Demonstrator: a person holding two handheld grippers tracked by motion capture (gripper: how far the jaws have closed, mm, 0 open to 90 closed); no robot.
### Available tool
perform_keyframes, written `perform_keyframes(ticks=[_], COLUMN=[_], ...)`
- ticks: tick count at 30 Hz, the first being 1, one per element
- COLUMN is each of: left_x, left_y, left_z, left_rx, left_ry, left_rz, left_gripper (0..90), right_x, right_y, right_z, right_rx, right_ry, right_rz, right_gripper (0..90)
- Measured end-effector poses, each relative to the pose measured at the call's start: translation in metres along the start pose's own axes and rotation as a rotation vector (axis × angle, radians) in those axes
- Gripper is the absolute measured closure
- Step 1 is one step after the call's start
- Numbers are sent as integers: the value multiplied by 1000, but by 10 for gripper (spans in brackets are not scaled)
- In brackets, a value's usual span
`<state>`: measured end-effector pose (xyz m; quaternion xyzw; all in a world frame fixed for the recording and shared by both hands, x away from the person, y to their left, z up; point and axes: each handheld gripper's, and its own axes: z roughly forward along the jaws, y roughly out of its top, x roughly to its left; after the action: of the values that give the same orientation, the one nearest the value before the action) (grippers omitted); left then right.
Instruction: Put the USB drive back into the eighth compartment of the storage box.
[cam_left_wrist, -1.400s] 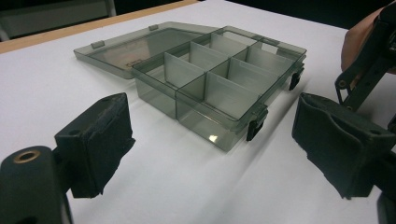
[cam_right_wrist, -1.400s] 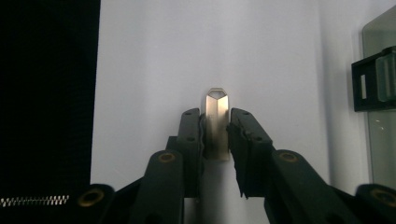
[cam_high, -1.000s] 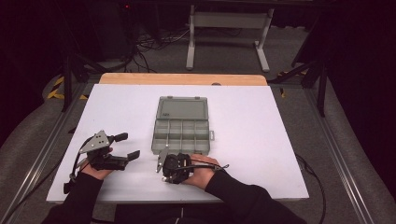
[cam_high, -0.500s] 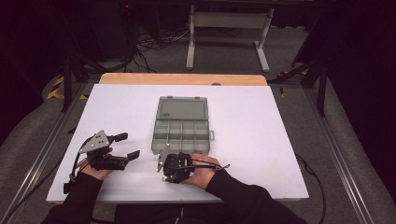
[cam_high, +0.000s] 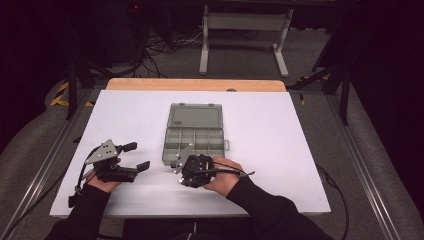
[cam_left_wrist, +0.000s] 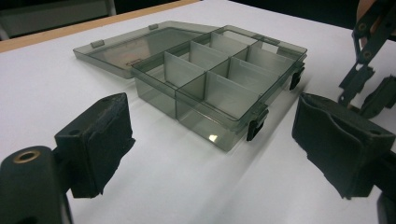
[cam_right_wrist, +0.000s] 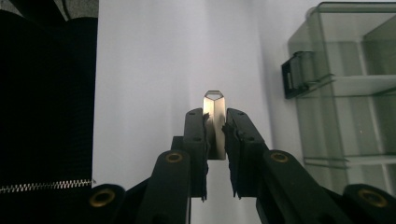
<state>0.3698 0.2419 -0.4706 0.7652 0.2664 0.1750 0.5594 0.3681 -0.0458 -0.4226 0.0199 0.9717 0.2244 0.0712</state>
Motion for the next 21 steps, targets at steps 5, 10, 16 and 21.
perform_keyframes(ticks=[5, 10, 16, 21], left_x=[0, 0, 0, 1], left_y=[0, 0, 0, 0], left_z=[0, 0, 0, 0], left_rx=[0, 0, -3, -3], left_ry=[1, 0, 1, 1], left_rz=[-1, -1, -1, 0], left_gripper=[129, 129, 129, 129], right_x=[-5, -10, -18, -22], right_y=[-3, -7, -12, -17], right_z=[-11, -20, -31, -37], right_rx=[-22, -34, -53, -64], right_ry=[-22, -34, -57, -65], right_rz=[23, 44, 27, 54], right_gripper=[794, 794, 794, 794])
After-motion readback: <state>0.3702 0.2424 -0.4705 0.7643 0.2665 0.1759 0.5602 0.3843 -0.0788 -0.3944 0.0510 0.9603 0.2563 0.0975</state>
